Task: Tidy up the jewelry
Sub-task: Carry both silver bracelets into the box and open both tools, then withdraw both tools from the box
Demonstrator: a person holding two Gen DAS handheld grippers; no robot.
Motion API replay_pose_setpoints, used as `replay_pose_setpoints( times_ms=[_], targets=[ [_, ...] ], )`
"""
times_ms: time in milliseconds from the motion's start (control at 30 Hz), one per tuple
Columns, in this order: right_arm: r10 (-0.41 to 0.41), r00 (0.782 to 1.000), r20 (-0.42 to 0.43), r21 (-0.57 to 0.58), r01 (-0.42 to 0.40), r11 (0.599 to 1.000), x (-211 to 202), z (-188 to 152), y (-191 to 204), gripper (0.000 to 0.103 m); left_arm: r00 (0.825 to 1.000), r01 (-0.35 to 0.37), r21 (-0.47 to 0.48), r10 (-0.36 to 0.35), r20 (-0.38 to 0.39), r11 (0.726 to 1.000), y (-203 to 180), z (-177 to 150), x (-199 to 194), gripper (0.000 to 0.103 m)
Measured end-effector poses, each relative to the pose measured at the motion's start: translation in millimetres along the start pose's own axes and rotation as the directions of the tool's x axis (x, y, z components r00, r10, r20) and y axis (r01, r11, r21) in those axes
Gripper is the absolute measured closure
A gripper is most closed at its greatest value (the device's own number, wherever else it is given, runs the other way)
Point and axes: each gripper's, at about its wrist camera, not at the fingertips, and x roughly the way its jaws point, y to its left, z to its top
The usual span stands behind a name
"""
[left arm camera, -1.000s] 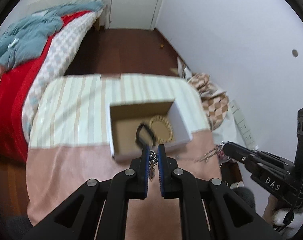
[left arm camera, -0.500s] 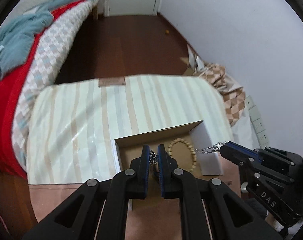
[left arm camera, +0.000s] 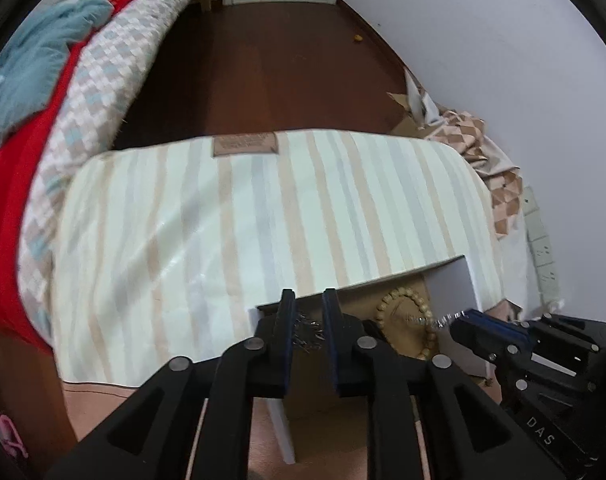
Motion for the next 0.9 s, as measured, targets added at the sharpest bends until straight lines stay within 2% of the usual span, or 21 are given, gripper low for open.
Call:
replay_pose_setpoints(
  times_ms=[33,100,133,167,300,333,367,400,433,467,533,633,900],
  targets=[
    [-0.010,1.000,-0.005,0.002,0.010,1.000,0.3,-1.2,-0.2,0.093,1.000,-0.013,0.001,0.013,0.011,1.000,0.0,-0.7,-2.9,0.087],
    [-0.034,0.999,0.001,-0.003,0.034,0.999,-1.9,-4.6,-0.5,0.078,0.999,-0.041,0.000,0.041,0.028,0.999,0.5,-2.7,-7.8,0.062],
    [-0.044,0.999,0.007,-0.002,0.044,0.999,-3.7,-6.4,-1.1,0.066,0.998,-0.052,-0.001,0.052,0.043,0.999,1.2,-4.9,-11.3,0.035],
    [-0.060,0.998,0.014,-0.004,0.060,0.998,-6.2,-8.6,-1.8,0.061,0.996,-0.070,-0.005,0.071,0.058,0.998,1.9,-7.1,-14.7,0.024],
    [-0.102,0.994,0.032,0.005,0.102,0.995,-15.9,-19.5,-5.0,0.058,0.990,-0.110,-0.021,0.111,0.091,0.994,4.0,-23.9,-25.1,0.023],
    [-0.115,0.993,0.038,0.004,0.115,0.993,-18.2,-21.5,-5.5,0.050,0.989,-0.115,-0.028,0.117,0.091,0.993,4.9,-26.9,-26.2,0.016],
    [-0.132,0.990,0.047,0.005,0.132,0.991,-20.7,-24.7,-5.9,0.038,0.988,-0.121,-0.036,0.124,0.094,0.992,5.5,-31.2,-27.5,0.008],
    [-0.161,0.985,0.056,0.007,0.161,0.987,-22.8,-28.7,-6.4,0.031,0.985,-0.133,-0.041,0.136,0.101,0.990,5.9,-37.1,-29.3,0.005],
    [-0.191,0.980,0.063,0.008,0.191,0.982,-23.8,-32.6,-6.5,0.019,0.983,-0.145,-0.043,0.149,0.109,0.988,5.1,-41.0,-30.8,0.002],
    [-0.217,0.974,0.068,0.008,0.217,0.976,-24.2,-37.3,-6.4,0.011,0.979,-0.163,-0.046,0.168,0.119,0.985,4.8,-46.6,-32.5,0.002],
    [-0.254,0.965,0.066,0.008,0.254,0.967,-23.1,-44.9,-6.1,0.005,0.971,-0.191,-0.052,0.196,0.135,0.980,3.8,-55.8,-35.5,0.002],
    [-0.268,0.962,0.058,0.016,0.267,0.964,-20.2,-56.9,-6.6,0.002,0.962,-0.217,-0.057,0.223,0.159,0.975,1.3,-70.9,-41.6,0.002],
    [-0.265,0.960,0.091,0.025,0.264,0.964,-30.8,-81.7,6.2,0.002,0.953,-0.231,-0.086,0.244,0.179,0.969,-1.2,-97.6,-59.8,0.002]
  ],
)
